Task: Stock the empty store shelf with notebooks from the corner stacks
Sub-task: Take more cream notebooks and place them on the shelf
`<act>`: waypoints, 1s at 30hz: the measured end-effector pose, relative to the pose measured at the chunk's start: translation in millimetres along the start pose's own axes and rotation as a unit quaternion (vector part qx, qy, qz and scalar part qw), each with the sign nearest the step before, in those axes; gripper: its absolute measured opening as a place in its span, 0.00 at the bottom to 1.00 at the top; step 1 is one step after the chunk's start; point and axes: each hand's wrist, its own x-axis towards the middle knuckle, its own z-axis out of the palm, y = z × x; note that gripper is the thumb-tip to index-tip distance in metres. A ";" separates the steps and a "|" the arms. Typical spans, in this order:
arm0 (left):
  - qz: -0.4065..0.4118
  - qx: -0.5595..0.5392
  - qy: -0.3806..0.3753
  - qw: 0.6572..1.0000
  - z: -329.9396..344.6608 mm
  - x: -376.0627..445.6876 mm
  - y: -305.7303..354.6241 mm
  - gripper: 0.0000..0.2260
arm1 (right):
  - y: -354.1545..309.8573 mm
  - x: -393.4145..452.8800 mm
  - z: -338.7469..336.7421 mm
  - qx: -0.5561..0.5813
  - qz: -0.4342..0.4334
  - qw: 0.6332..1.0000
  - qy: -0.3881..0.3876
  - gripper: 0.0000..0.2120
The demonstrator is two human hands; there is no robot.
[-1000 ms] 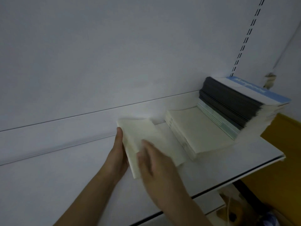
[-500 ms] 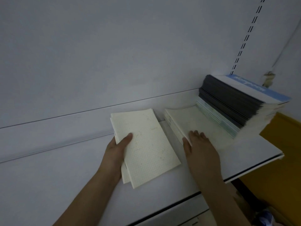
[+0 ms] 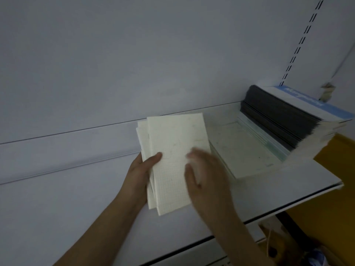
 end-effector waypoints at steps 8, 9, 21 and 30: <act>0.039 0.107 -0.032 0.993 14.7 -14.0 6.1 0.16 | 10.3 52.7 -16.9 0.233 0.164 0.956 -0.072 0.24; 0.043 0.132 -0.046 0.989 16.4 -14.9 7.2 0.14 | 13.8 56.2 -19.1 0.260 0.168 0.949 -0.057 0.20; 0.186 0.589 0.050 0.785 -45.6 -77.1 29.8 0.54 | -25.6 99.3 24.1 0.470 0.212 0.857 -0.013 0.07; 0.211 0.563 0.208 0.771 -127.0 -178.8 59.6 0.41 | -125.5 29.4 71.5 0.505 0.204 0.812 -0.209 0.11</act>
